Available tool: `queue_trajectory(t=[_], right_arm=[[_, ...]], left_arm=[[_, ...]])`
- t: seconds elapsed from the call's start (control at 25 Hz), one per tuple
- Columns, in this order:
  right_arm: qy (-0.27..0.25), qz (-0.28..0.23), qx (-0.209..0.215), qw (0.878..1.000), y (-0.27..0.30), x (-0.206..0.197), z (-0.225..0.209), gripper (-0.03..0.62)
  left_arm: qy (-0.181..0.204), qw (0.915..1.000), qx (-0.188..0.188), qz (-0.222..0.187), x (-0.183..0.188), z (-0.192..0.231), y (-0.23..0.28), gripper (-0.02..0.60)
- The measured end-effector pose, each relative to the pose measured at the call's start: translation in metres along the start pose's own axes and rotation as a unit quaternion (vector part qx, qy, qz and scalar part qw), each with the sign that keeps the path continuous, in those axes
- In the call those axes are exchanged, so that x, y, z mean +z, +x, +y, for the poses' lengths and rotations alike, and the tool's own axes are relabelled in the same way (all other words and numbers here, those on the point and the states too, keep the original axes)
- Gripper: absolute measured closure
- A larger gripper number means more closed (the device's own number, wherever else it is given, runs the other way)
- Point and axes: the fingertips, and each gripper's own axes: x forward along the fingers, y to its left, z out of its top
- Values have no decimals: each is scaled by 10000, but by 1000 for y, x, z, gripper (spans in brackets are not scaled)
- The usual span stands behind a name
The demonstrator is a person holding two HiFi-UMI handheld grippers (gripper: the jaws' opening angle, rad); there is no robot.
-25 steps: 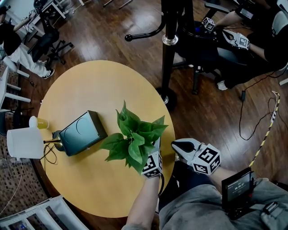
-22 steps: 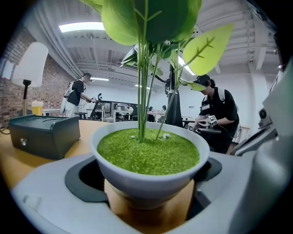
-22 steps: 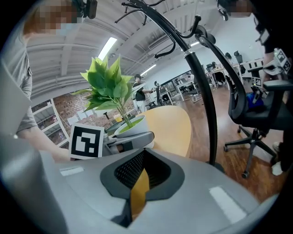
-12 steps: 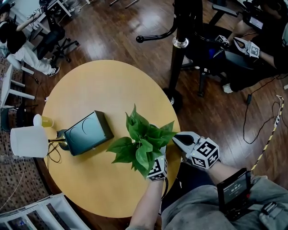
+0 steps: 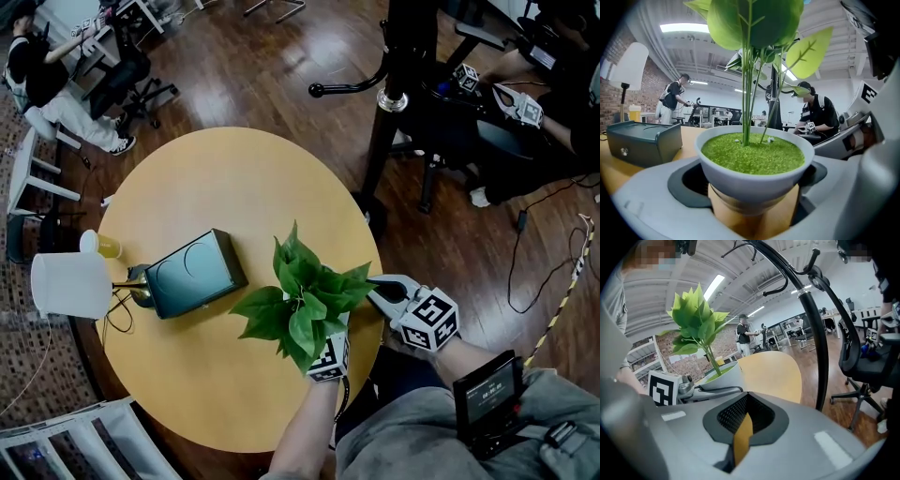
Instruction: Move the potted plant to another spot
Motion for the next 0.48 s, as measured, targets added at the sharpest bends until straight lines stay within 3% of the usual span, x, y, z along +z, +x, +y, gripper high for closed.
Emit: queue_trajectory(t=[0.48], right_arm=[[-466, -447, 383, 9972, -10, 71, 70, 594]], left_arm=[[81, 9994, 144, -291, 78, 25, -49, 58]])
